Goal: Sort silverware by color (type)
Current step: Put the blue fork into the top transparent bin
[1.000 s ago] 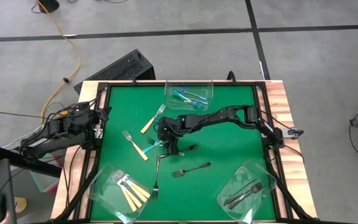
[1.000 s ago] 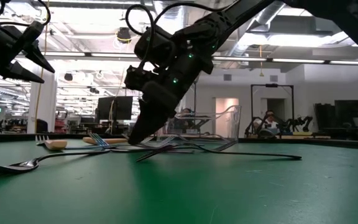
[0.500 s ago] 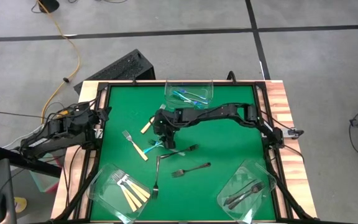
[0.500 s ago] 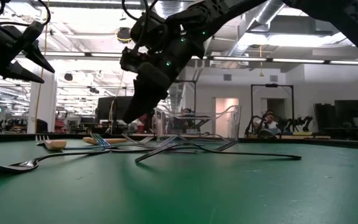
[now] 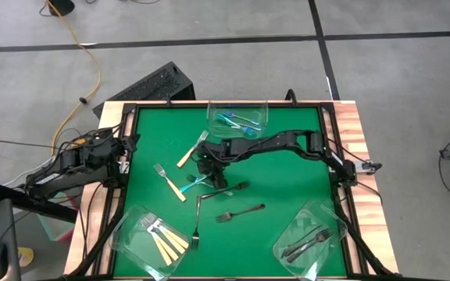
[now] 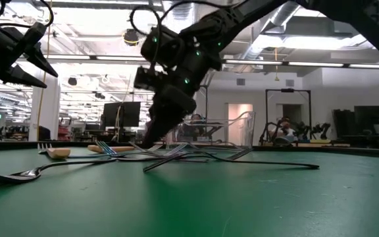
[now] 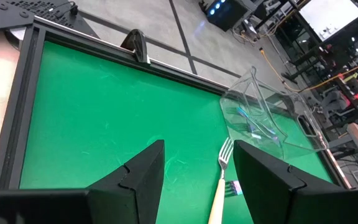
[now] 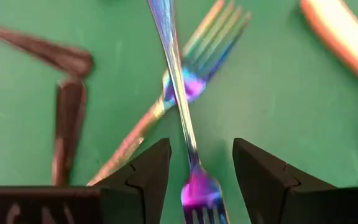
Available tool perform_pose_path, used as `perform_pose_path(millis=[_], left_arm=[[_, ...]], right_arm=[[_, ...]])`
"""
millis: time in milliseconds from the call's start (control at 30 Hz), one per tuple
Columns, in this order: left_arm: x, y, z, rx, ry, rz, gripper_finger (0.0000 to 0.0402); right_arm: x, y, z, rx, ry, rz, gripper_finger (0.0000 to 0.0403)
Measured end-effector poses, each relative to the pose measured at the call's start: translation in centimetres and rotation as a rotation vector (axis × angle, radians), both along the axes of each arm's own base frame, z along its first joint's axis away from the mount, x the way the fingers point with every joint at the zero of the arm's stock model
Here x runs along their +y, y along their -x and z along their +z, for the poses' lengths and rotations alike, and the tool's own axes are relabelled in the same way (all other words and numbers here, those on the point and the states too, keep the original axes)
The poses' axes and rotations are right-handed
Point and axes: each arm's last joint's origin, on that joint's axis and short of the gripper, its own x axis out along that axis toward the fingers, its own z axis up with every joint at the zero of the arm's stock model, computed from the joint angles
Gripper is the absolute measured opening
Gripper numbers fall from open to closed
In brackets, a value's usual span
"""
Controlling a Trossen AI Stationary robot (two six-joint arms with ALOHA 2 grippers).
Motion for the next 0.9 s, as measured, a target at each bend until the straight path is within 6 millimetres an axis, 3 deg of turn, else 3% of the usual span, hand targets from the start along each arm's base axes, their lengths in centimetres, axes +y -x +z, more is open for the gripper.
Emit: perform_pose_path(millis=[367, 900], left_arm=[[0.00, 0.00, 0.00, 0.000, -0.001, 0.002, 0.0176], [0.00, 0.00, -0.01, 0.001, 0.000, 0.001, 0.0176]], right_arm=[[-0.80, -0.08, -0.03, -0.028, 0.014, -0.002, 0.0195], [-0.41, -0.41, 0.17, -0.067, 0.022, 0.012, 0.0195]])
